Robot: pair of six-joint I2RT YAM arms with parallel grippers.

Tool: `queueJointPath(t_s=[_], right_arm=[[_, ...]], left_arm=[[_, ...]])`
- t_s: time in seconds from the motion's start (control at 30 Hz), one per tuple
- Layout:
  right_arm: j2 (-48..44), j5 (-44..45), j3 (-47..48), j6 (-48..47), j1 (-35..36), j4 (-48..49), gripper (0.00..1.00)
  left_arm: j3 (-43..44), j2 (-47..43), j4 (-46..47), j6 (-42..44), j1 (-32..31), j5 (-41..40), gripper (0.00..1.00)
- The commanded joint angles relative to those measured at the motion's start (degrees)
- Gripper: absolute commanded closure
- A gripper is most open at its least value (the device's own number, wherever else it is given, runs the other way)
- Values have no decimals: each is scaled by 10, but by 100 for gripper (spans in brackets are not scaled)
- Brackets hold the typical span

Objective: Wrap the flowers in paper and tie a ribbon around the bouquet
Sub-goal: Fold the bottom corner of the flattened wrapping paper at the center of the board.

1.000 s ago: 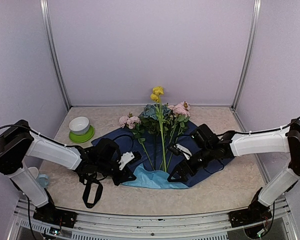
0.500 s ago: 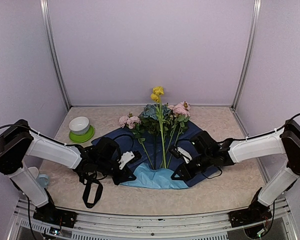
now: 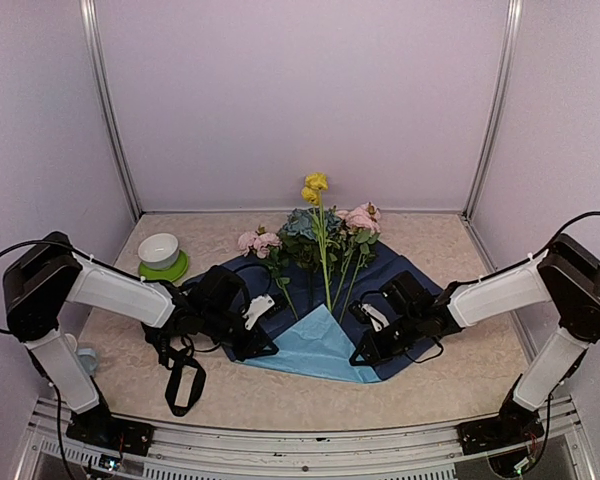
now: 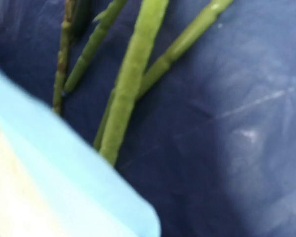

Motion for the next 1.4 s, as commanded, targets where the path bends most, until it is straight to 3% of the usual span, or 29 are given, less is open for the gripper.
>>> queueJointPath(t_s=[0.0, 0.13, 0.33, 0.47, 0.67, 1.1, 1.37], right_arm=[[21, 28, 9, 1, -13, -61, 100], [27, 21, 27, -11, -12, -73, 100], [28, 17, 41, -15, -8, -89, 100], [34, 31, 58, -17, -6, -108, 100], [29, 64, 74, -22, -6, -141, 100], [33, 154, 120, -61, -6, -225, 99], [-5, 254, 187, -42, -4, -351, 59]], left_arm=[[28, 6, -71, -15, 18, -13, 88], [63, -16, -126, -14, 12, -66, 54], [61, -97, -97, 37, -60, -154, 45], [81, -39, -138, 28, -93, -164, 51], [122, 67, -209, -25, -62, -131, 62], [111, 85, -319, -100, -65, -91, 73], [89, 75, -311, -122, -82, -76, 74]])
